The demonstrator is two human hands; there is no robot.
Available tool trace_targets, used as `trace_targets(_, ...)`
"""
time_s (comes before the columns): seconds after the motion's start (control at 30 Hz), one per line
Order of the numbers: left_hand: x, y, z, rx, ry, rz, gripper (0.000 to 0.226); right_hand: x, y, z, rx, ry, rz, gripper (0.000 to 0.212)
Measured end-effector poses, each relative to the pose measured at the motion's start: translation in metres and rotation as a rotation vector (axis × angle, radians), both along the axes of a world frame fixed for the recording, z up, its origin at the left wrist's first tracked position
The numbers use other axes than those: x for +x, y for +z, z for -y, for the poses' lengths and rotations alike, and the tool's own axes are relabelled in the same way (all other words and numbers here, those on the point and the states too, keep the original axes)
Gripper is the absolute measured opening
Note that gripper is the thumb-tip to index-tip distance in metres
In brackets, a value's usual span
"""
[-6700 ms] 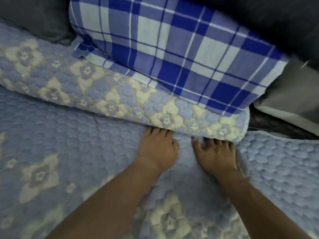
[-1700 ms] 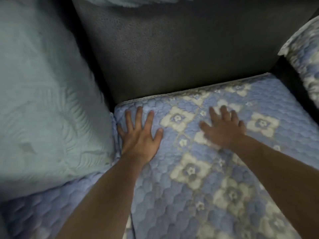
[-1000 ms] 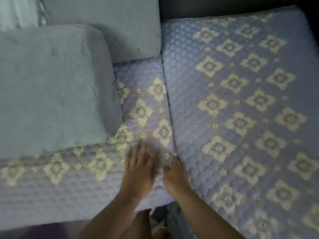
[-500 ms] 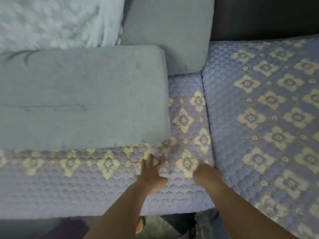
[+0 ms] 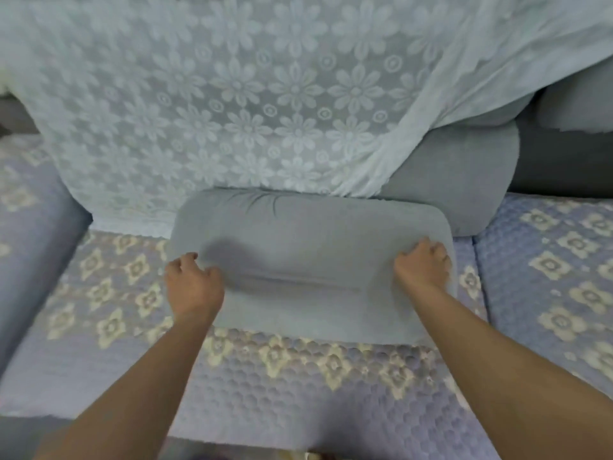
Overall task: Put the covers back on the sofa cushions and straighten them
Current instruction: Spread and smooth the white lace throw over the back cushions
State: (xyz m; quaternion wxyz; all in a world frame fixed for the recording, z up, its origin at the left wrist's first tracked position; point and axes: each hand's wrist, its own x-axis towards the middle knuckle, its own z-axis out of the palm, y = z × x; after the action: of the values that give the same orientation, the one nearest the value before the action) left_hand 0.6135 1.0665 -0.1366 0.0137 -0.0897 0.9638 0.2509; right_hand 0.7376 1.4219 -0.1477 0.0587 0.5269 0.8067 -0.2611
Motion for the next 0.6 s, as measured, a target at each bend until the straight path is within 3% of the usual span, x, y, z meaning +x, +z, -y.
trace_targets(0.13,-0.096,-0.022,0.034,0.03,0.024,-0.015,0.061,-0.03,-0.005,-0.028,0.01,-0.207,0.012,0.067)
trace_targets(0.27,-0.154,-0.061,0.055,0.216,0.091,0.344,0.07,-0.023,-0.036,-0.055,-0.068,-0.365,-0.084,0.092)
trace_targets(0.43,-0.126,-0.06,0.054,0.329,0.31,0.379,0.093,0.004,-0.055,-0.072,-0.111,-0.397,-0.141,0.105)
trace_targets(0.53,-0.099,-0.08,0.091,0.551,0.645,0.477,0.131,0.03,-0.046,-0.086,-0.218,-0.478,-0.148,0.096)
trace_targets(0.6,-0.074,-0.069,0.078,0.73,0.725,0.557,0.125,0.058,-0.021,-0.096,-0.254,-0.601,-0.166,0.093)
